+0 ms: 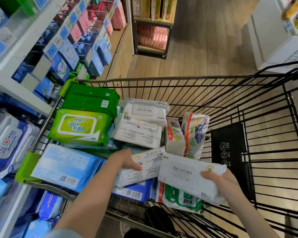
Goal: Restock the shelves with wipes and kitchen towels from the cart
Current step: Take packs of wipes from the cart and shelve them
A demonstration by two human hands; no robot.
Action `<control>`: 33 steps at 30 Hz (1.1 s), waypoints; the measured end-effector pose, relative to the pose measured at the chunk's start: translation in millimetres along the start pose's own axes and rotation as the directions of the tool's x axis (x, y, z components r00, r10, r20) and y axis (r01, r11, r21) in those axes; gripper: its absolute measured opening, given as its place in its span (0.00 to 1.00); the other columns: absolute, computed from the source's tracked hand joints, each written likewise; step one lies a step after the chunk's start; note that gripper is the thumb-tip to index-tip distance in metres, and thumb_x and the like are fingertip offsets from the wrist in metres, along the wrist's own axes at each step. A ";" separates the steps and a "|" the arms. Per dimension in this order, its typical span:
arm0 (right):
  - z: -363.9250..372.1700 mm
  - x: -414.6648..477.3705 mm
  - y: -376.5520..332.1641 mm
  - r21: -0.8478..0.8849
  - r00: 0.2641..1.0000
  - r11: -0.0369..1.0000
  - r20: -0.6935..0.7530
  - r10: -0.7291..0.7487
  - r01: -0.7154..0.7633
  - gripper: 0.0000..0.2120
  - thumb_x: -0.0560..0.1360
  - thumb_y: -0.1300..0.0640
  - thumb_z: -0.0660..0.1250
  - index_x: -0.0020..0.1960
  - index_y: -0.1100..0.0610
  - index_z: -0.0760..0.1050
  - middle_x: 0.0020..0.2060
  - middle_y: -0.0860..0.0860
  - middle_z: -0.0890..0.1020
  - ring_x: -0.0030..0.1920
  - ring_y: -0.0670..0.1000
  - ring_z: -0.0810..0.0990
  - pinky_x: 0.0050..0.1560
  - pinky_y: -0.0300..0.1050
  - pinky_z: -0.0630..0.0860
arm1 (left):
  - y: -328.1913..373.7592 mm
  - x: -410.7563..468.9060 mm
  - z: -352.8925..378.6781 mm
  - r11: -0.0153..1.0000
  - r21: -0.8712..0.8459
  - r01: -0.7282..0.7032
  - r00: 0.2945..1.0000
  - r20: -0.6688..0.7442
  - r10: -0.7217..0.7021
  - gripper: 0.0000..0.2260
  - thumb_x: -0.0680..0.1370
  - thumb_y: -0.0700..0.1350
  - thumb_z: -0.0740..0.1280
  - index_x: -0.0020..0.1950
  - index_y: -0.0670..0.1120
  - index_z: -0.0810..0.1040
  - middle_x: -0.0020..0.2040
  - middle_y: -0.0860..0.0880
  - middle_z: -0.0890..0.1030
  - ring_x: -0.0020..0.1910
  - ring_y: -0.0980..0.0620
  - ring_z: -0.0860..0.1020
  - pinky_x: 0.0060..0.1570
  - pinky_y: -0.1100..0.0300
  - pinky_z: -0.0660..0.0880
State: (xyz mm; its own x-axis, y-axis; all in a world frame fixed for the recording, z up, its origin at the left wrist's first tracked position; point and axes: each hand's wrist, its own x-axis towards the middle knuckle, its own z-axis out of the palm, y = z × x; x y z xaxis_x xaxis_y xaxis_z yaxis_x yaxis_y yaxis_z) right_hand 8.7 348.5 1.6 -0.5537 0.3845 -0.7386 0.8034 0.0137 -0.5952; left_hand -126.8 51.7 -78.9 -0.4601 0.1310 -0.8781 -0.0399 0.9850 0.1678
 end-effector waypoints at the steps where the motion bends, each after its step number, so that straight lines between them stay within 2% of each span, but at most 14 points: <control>1: 0.1 0.1 -0.1 0.002 1.000 1.000 0.000 -0.004 0.004 0.12 0.69 0.63 0.75 0.48 0.53 0.76 0.43 0.54 0.83 0.45 0.55 0.82 0.39 0.48 0.77 | 1.1 0.9 -0.5 1.000 -0.012 -0.004 1.000 0.023 0.004 0.45 0.68 0.64 0.72 0.75 0.42 0.59 0.72 0.44 0.66 0.67 0.46 0.70 0.62 0.56 0.70; 4: -0.5 3.7 4.2 -0.009 1.000 1.000 -0.020 0.001 -0.001 0.14 0.68 0.63 0.76 0.50 0.54 0.76 0.44 0.54 0.83 0.45 0.54 0.82 0.38 0.48 0.78 | 4.0 2.2 -2.5 0.998 -0.066 -0.011 0.988 0.153 0.021 0.36 0.68 0.62 0.73 0.69 0.44 0.68 0.65 0.47 0.74 0.56 0.51 0.75 0.56 0.58 0.72; 6: -1.1 6.4 8.1 -0.027 0.999 1.000 -0.032 0.003 -0.004 0.17 0.67 0.61 0.77 0.52 0.55 0.76 0.45 0.54 0.84 0.45 0.54 0.82 0.38 0.47 0.78 | 4.5 2.9 -0.7 0.995 -0.103 -0.004 0.979 0.203 0.025 0.37 0.67 0.64 0.73 0.68 0.44 0.70 0.64 0.48 0.75 0.56 0.51 0.75 0.57 0.58 0.72; 8: -1.4 8.6 10.5 -0.046 0.999 0.999 -0.041 0.004 -0.006 0.17 0.66 0.60 0.77 0.53 0.56 0.76 0.44 0.54 0.84 0.45 0.54 0.82 0.38 0.47 0.78 | 5.4 1.1 2.7 0.993 -0.118 -0.001 0.983 0.181 0.023 0.38 0.68 0.64 0.73 0.69 0.44 0.67 0.66 0.47 0.73 0.59 0.50 0.74 0.58 0.57 0.72; 10: -1.2 10.5 11.8 -0.059 0.999 0.998 -0.052 0.014 -0.017 0.17 0.66 0.60 0.77 0.52 0.55 0.76 0.44 0.54 0.84 0.45 0.55 0.82 0.39 0.49 0.79 | 6.4 -1.2 6.2 0.993 -0.122 0.002 0.990 0.137 0.015 0.38 0.68 0.63 0.73 0.69 0.43 0.67 0.66 0.46 0.73 0.60 0.48 0.74 0.56 0.58 0.72; 12: -0.9 13.1 12.9 -0.083 0.997 0.996 -0.070 0.027 -0.033 0.22 0.63 0.57 0.79 0.54 0.55 0.75 0.45 0.54 0.83 0.45 0.55 0.83 0.41 0.52 0.81 | 9.3 -6.5 9.9 0.990 -0.138 0.000 0.996 0.091 0.013 0.37 0.67 0.63 0.73 0.68 0.42 0.69 0.64 0.46 0.74 0.59 0.48 0.75 0.52 0.59 0.71; 14: -0.9 13.8 13.5 -0.118 0.996 0.992 -0.081 0.033 -0.043 0.28 0.60 0.53 0.81 0.56 0.55 0.73 0.46 0.54 0.83 0.45 0.56 0.83 0.42 0.55 0.82 | 12.9 -14.1 14.7 0.988 -0.153 0.001 0.999 0.038 0.005 0.38 0.67 0.63 0.73 0.68 0.42 0.69 0.64 0.45 0.73 0.59 0.47 0.74 0.52 0.59 0.72; 18: -2.8 6.3 12.2 -0.139 0.991 0.990 -0.134 0.003 -0.022 0.26 0.61 0.54 0.80 0.54 0.56 0.71 0.46 0.54 0.81 0.44 0.56 0.81 0.45 0.55 0.81 | 19.3 -29.6 26.9 0.997 -0.074 0.017 0.989 -0.145 -0.027 0.42 0.66 0.65 0.72 0.71 0.42 0.65 0.67 0.45 0.73 0.61 0.46 0.74 0.53 0.57 0.73; 20: -5.5 0.8 11.3 -0.167 0.990 0.986 -0.141 -0.025 0.001 0.27 0.62 0.54 0.80 0.54 0.57 0.70 0.46 0.55 0.80 0.45 0.56 0.80 0.47 0.55 0.80 | 24.5 -38.5 33.0 1.000 0.000 0.027 0.968 -0.249 -0.027 0.40 0.65 0.65 0.72 0.69 0.43 0.67 0.64 0.46 0.75 0.60 0.46 0.74 0.50 0.57 0.73; 24: -13.3 -7.9 8.1 -0.210 0.985 0.975 -0.140 -0.098 0.067 0.27 0.63 0.54 0.79 0.55 0.59 0.69 0.47 0.56 0.79 0.44 0.55 0.78 0.43 0.50 0.76 | 28.1 -58.4 39.4 0.996 0.078 0.044 0.924 -0.382 -0.011 0.40 0.64 0.62 0.72 0.70 0.45 0.66 0.61 0.48 0.76 0.58 0.47 0.76 0.50 0.56 0.76; 27: -19.5 -17.4 3.0 -0.181 0.983 0.975 -0.104 -0.149 0.128 0.24 0.64 0.56 0.79 0.55 0.59 0.71 0.46 0.55 0.80 0.44 0.55 0.80 0.43 0.51 0.78 | 21.2 -82.7 30.7 0.998 0.062 0.026 0.888 -0.461 0.005 0.34 0.63 0.61 0.71 0.63 0.46 0.69 0.55 0.48 0.77 0.53 0.47 0.77 0.43 0.58 0.72; 31: -25.6 -35.1 -11.5 -0.058 0.976 0.978 -0.073 -0.207 0.203 0.20 0.66 0.60 0.77 0.54 0.59 0.74 0.45 0.57 0.82 0.42 0.56 0.81 0.38 0.46 0.76 | 10.3 -131.6 8.4 1.000 -0.004 -0.026 0.817 -0.577 0.019 0.32 0.64 0.63 0.71 0.61 0.47 0.69 0.56 0.48 0.77 0.55 0.47 0.76 0.45 0.57 0.71; 33: -26.9 -45.2 -22.1 0.009 0.969 0.971 -0.053 -0.240 0.240 0.19 0.67 0.61 0.76 0.55 0.60 0.74 0.45 0.58 0.82 0.42 0.59 0.81 0.41 0.51 0.79 | 4.6 -162.2 -1.7 0.997 -0.046 -0.064 0.770 -0.637 0.020 0.31 0.64 0.63 0.72 0.61 0.49 0.69 0.55 0.50 0.77 0.55 0.47 0.76 0.44 0.58 0.70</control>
State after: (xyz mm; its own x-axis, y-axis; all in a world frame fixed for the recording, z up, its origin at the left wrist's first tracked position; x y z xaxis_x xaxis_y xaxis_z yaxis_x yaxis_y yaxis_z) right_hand 21.9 355.7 56.6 -0.7178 0.4182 -0.5567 0.6449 0.0977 -0.7580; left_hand -53.8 34.7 65.1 -0.9205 0.0486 -0.3876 -0.0516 0.9684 0.2440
